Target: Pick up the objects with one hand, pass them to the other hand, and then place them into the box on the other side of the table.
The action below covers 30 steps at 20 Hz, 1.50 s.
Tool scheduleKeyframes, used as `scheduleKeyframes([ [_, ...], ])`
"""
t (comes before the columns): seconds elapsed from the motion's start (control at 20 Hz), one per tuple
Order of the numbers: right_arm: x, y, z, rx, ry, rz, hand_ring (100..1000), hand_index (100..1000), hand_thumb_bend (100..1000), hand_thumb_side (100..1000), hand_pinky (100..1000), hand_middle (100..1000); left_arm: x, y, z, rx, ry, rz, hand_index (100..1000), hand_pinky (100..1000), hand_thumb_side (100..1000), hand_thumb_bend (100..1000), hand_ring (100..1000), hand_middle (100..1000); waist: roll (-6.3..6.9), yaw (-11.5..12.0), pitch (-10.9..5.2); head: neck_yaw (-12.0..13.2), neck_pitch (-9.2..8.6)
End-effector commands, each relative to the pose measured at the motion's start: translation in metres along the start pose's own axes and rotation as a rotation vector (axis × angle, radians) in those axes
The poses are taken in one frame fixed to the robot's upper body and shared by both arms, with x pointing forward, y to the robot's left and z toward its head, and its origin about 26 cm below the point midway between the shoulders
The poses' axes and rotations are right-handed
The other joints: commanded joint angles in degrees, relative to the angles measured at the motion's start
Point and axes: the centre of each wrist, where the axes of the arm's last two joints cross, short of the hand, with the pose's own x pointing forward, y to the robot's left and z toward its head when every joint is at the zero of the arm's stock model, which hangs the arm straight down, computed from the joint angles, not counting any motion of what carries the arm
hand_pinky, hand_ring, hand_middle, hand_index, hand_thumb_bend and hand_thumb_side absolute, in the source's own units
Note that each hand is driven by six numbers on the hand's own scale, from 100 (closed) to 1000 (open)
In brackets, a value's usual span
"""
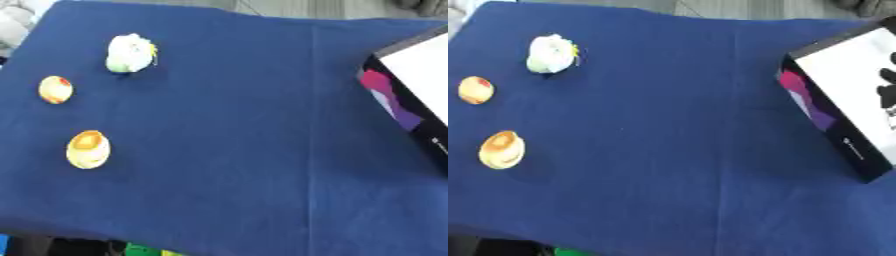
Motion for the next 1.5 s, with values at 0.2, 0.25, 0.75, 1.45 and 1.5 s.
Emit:
scheduleKeyframes([
  [0.2,0.009,-0.002,-0.005,0.038,-0.03,0.027,1000,1000,100,553,969,1000,0.017,0.019,-0.008,0.032,-0.038,-0.06,902,905,211,487,892,802,0.09,0.17,-1.72,0.33,-0.27],
  [0.25,0.009,-0.002,-0.005,0.04,-0.03,0.027,1000,1000,100,553,969,1000,0.02,0.02,-0.01,0.036,-0.043,-0.063,902,905,212,488,892,802,0.08,0.14,-1.73,0.37,-0.24],
  [0.75,0.009,0.0,-0.006,0.051,-0.028,0.022,1000,1000,100,553,970,1000,0.039,0.026,-0.025,0.107,-0.058,-0.07,884,893,246,493,886,797,0.09,-0.31,-1.62,-0.04,-0.23],
  [1.45,0.009,0.005,-0.007,0.067,-0.025,0.009,1000,1000,100,555,971,1000,0.05,0.006,-0.051,0.146,0.16,-0.028,868,877,223,412,886,792,-0.03,-0.79,-1.21,0.63,0.27],
  [1.5,0.009,0.005,-0.007,0.069,-0.025,0.008,1000,1000,100,556,971,1000,0.052,0.005,-0.053,0.155,0.171,-0.031,872,874,214,405,885,791,-0.07,-0.84,-1.17,0.73,0.31],
])
